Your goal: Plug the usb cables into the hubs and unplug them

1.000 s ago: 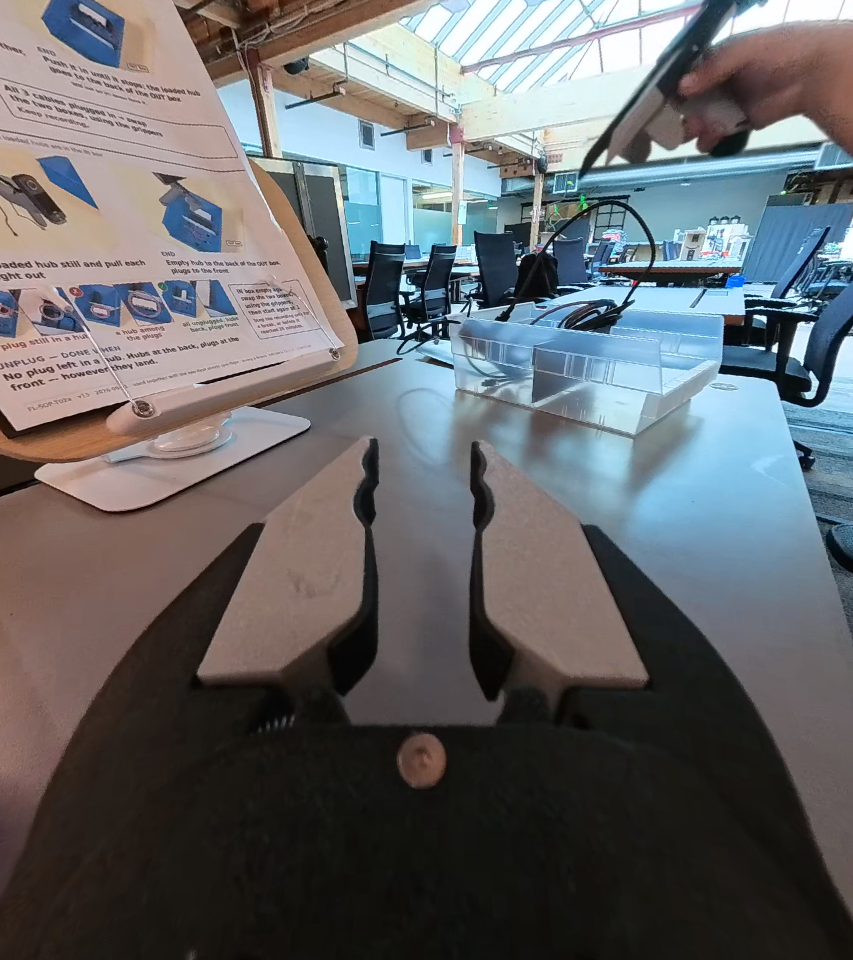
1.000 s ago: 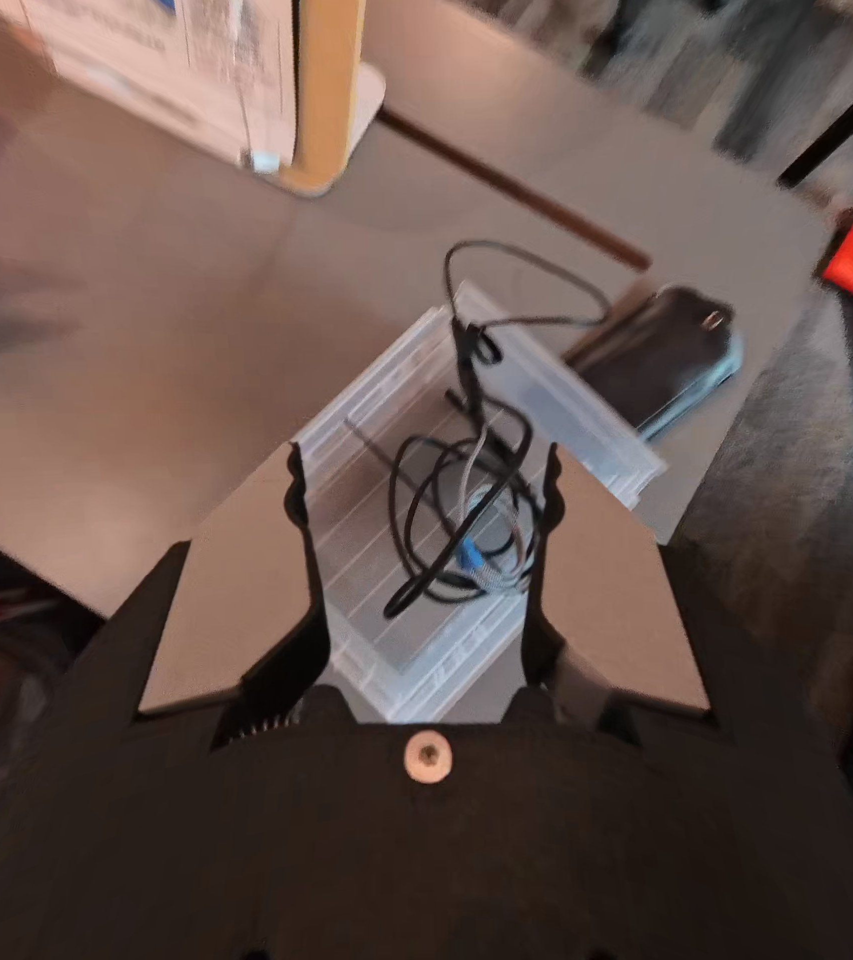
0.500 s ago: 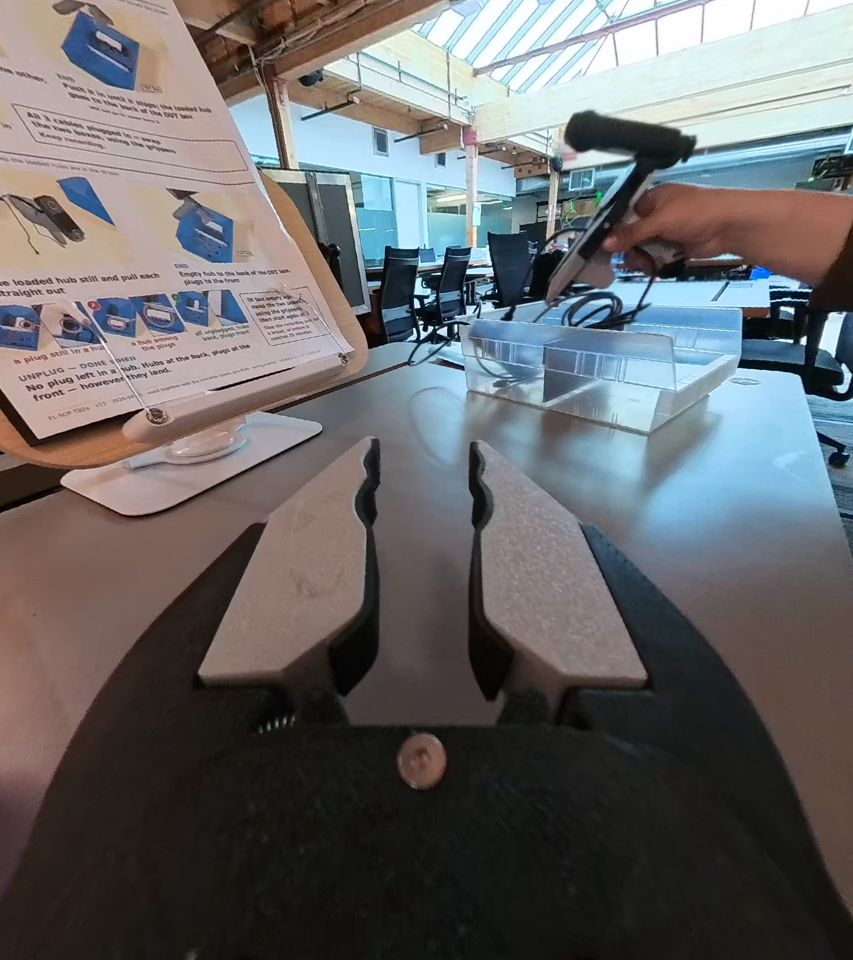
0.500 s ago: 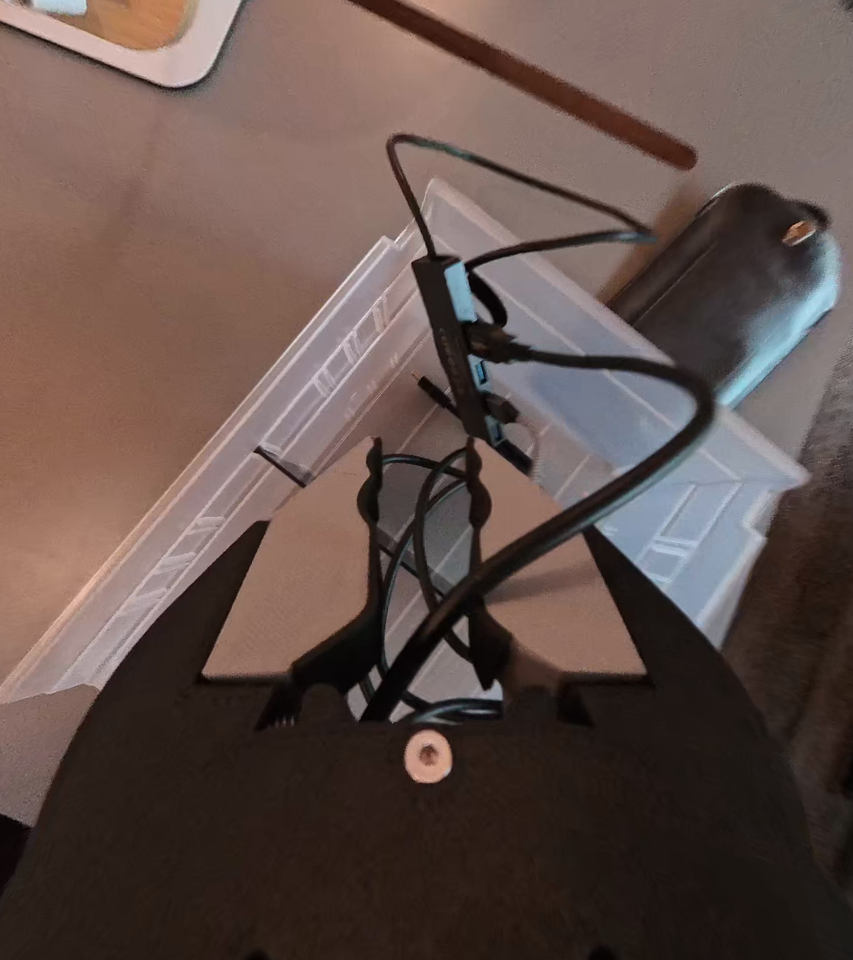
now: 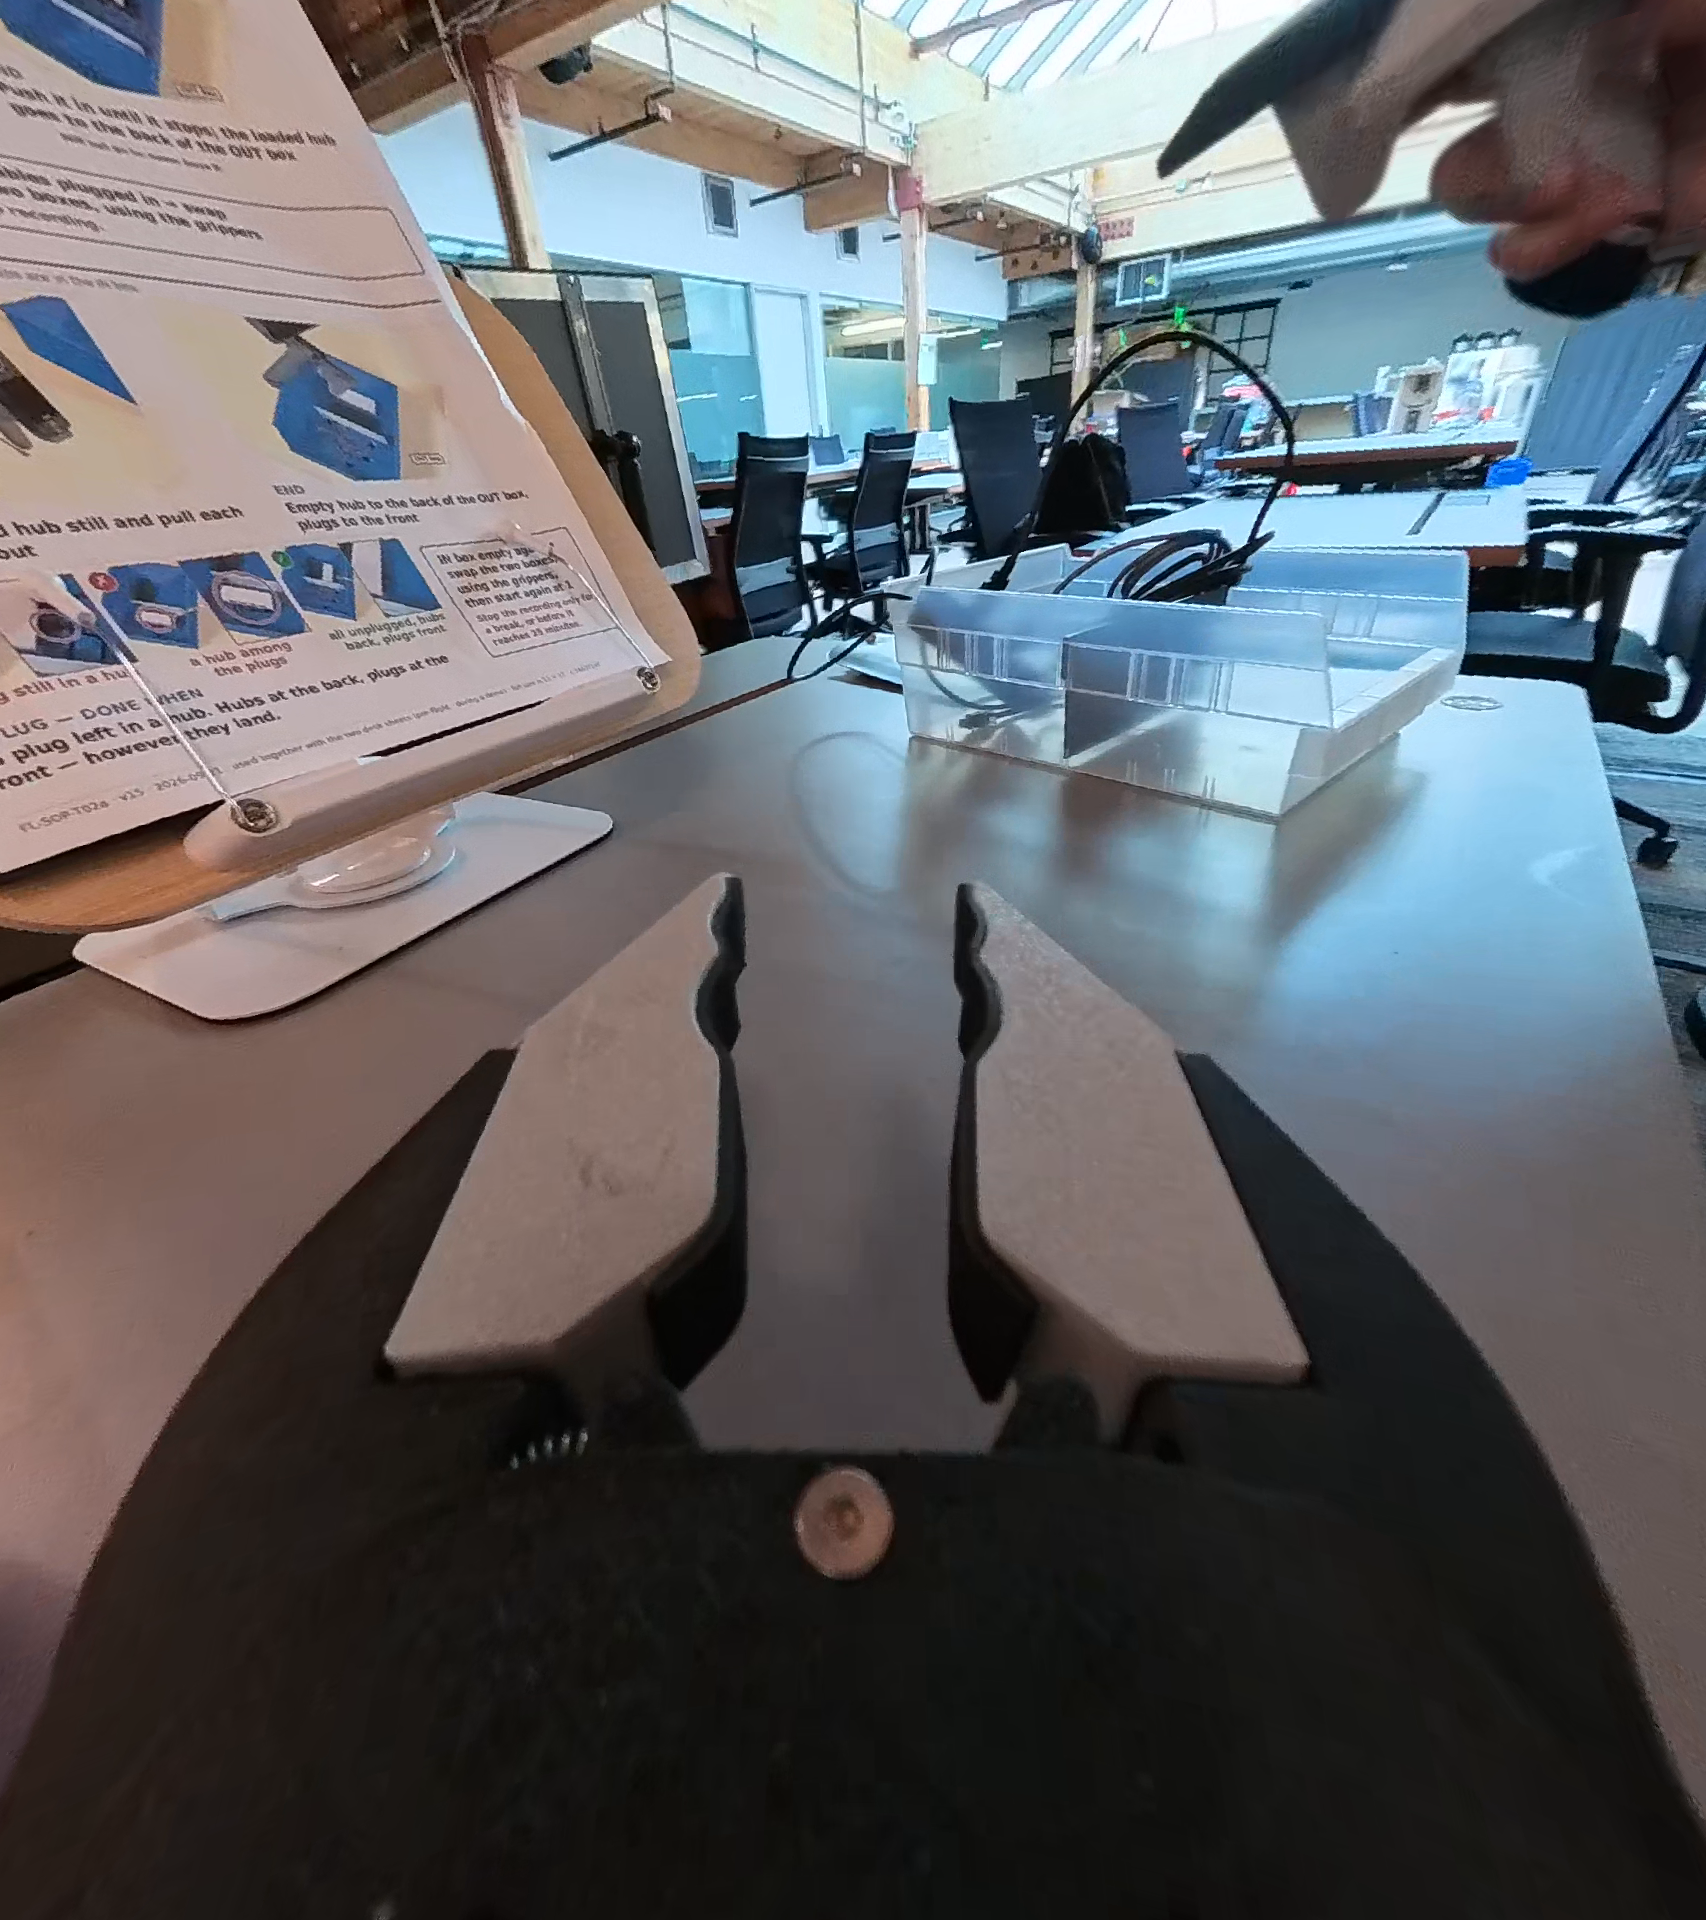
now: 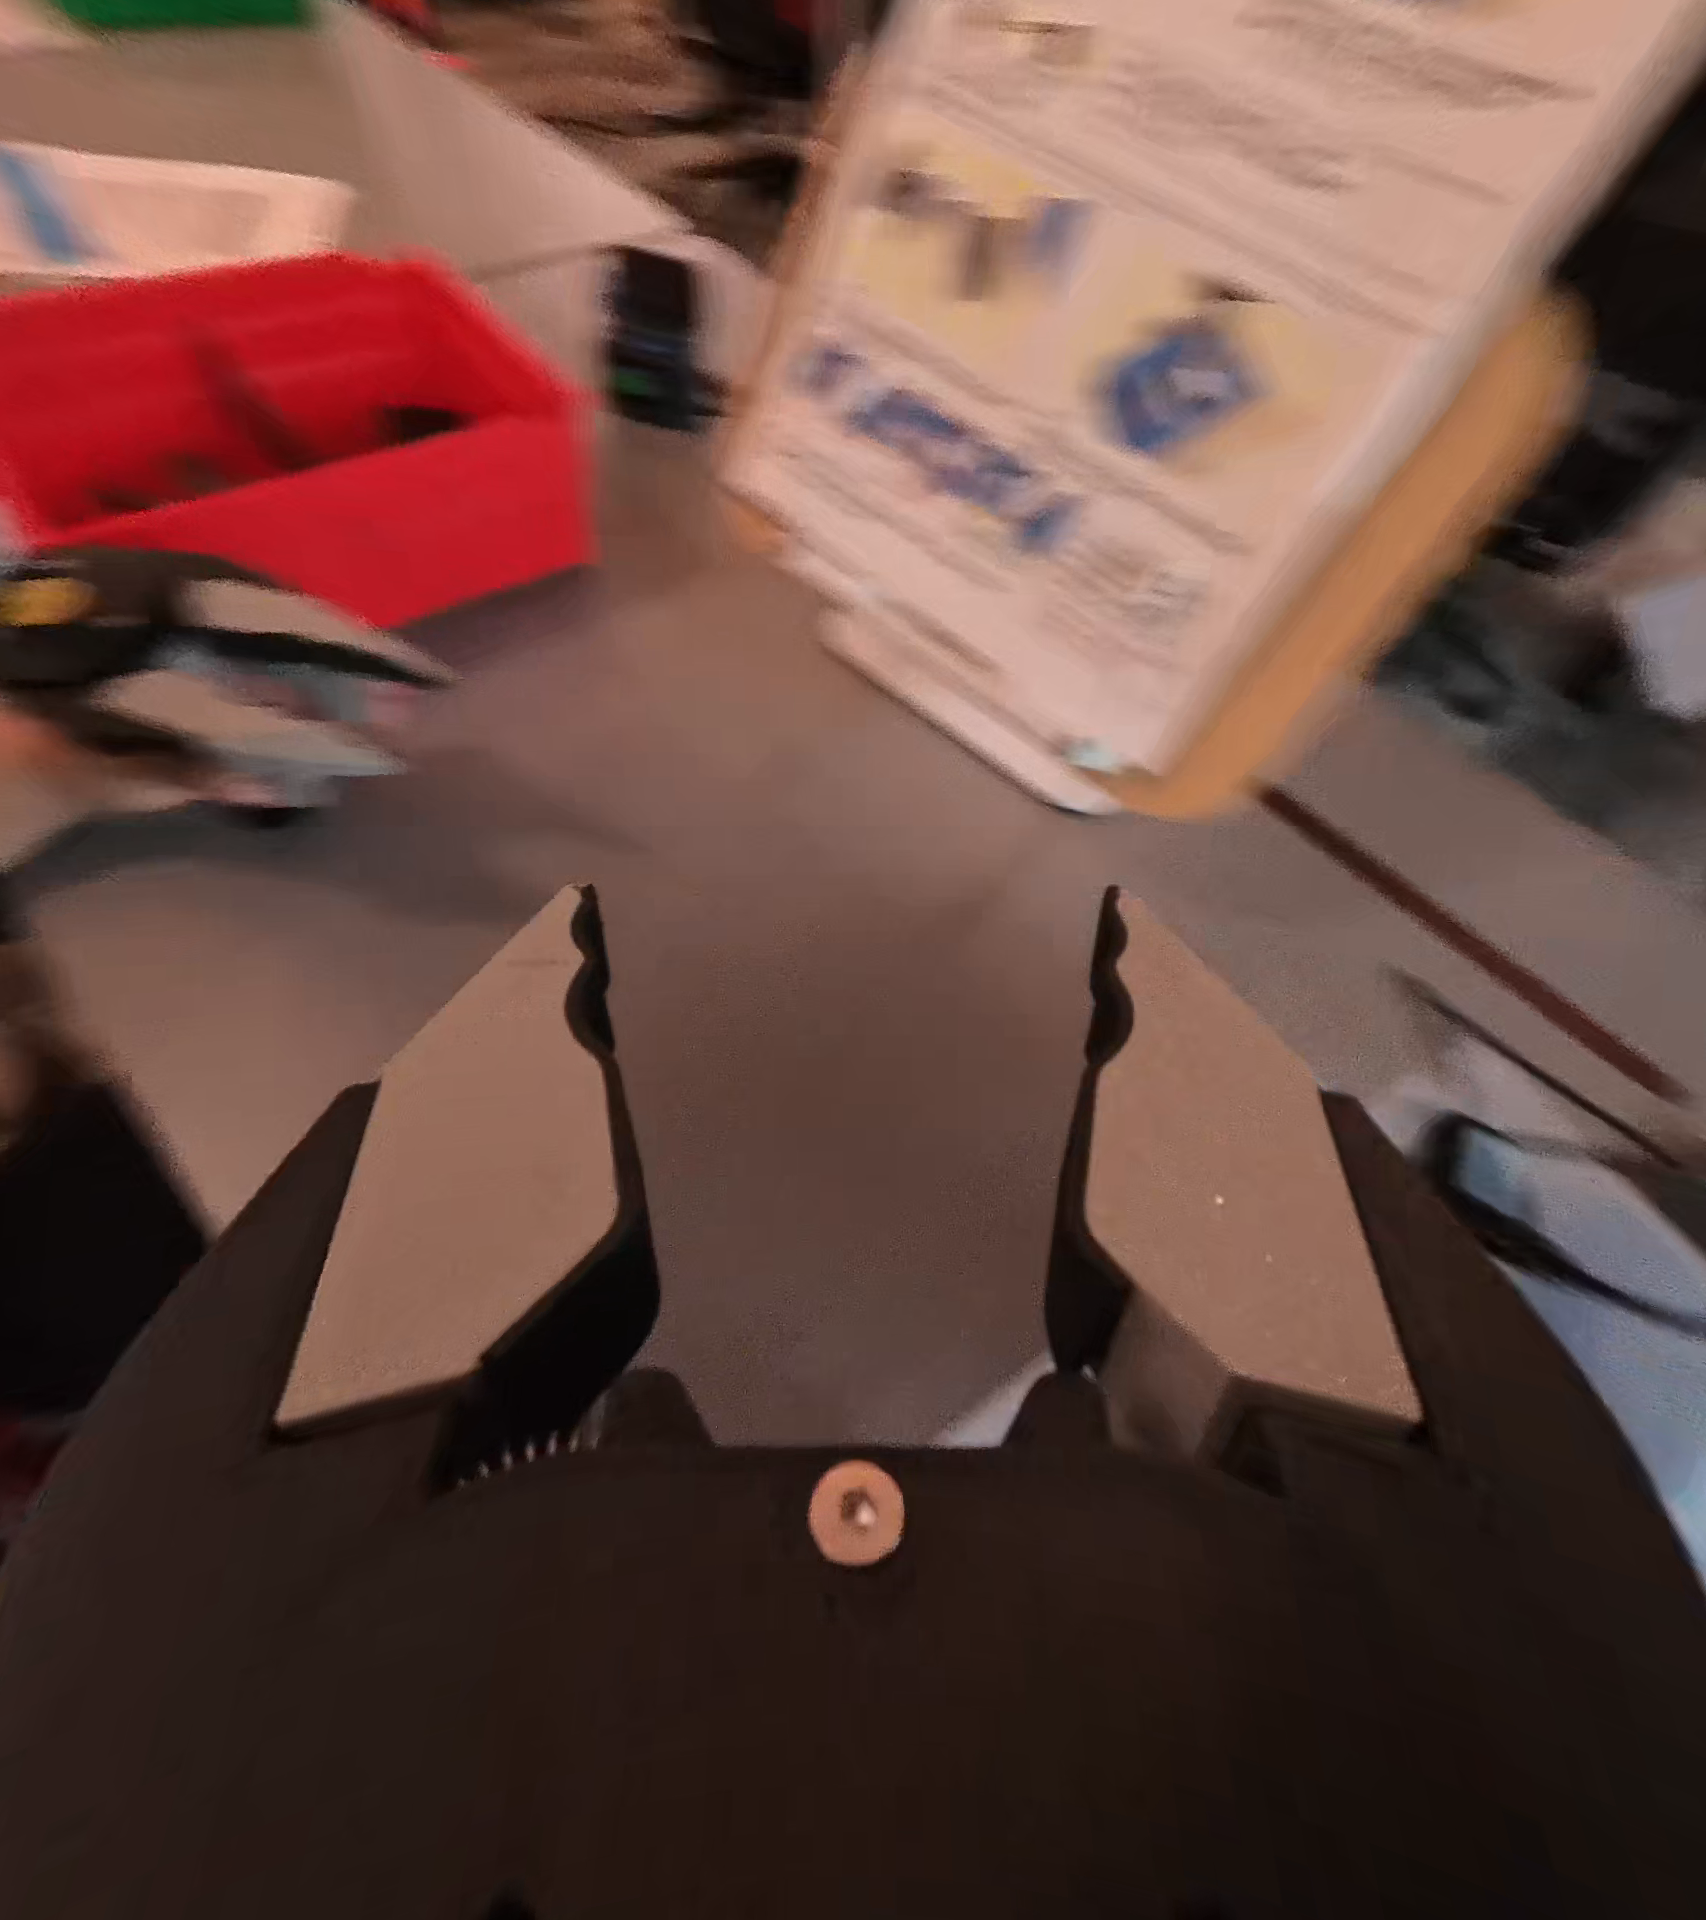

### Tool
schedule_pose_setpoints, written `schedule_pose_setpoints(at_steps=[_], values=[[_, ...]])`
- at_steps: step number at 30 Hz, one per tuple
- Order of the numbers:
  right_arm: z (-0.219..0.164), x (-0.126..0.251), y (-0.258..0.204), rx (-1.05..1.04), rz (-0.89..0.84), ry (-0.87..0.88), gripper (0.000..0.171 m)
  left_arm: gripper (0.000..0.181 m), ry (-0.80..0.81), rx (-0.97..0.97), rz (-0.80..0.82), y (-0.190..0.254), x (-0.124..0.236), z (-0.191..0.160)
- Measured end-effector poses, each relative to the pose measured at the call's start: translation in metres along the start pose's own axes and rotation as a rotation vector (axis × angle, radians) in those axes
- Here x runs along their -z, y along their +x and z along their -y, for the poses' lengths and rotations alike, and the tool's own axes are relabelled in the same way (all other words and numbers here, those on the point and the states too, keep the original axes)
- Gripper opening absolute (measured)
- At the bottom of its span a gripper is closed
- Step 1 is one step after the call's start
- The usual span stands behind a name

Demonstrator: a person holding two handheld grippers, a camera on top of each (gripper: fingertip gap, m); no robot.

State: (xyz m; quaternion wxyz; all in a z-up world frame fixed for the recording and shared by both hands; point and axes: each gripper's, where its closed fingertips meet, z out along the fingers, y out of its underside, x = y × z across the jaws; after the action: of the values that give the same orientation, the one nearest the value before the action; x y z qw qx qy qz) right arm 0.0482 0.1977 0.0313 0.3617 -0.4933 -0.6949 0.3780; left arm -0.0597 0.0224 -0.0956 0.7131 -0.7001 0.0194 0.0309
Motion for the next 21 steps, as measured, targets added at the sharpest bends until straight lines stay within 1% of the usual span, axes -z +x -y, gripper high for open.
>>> schedule_pose_setpoints(at_steps=[2, 4, 5, 7, 10, 12, 13, 17, 21], values=[[-0.008, -0.037, -0.06, 0.027, 0.196, 0.012, 0.085, 0.041, -0.042, -0.038, 0.028, 0.0, -0.002, -0.005], [-0.026, -0.08, -0.095, 0.029, 0.297, 0.006, 0.075, 0.044, -0.091, -0.115, 0.025, 0.007, -0.005, -0.012], [-0.037, -0.103, -0.104, 0.008, 0.329, 0.001, 0.076, 0.046, -0.103, -0.142, 0.029, 0.009, -0.005, -0.013], [-0.057, -0.147, -0.106, -0.054, 0.362, -0.018, 0.08, 0.051, -0.106, -0.162, 0.035, 0.011, -0.005, -0.014], [-0.077, -0.198, -0.078, -0.103, 0.29, -0.016, 0.076, 0.054, -0.093, -0.132, 0.041, 0.008, -0.001, -0.012], [-0.089, -0.214, -0.066, -0.092, 0.265, -0.023, 0.076, 0.057, -0.104, -0.089, 0.017, 0.009, -0.001, -0.013], [-0.094, -0.217, -0.068, -0.083, 0.279, -0.029, 0.079, 0.059, -0.115, -0.072, -0.007, 0.011, -0.001, -0.015], [-0.115, -0.217, -0.078, 0.032, 0.3, -0.08, 0.082, 0.07, -0.162, -0.069, -0.09, 0.024, -0.001, -0.021], [-0.119, -0.209, -0.086, 0.1, 0.292, -0.078, 0.084, 0.08, -0.222, -0.073, -0.161, 0.039, 0.0, -0.03]])
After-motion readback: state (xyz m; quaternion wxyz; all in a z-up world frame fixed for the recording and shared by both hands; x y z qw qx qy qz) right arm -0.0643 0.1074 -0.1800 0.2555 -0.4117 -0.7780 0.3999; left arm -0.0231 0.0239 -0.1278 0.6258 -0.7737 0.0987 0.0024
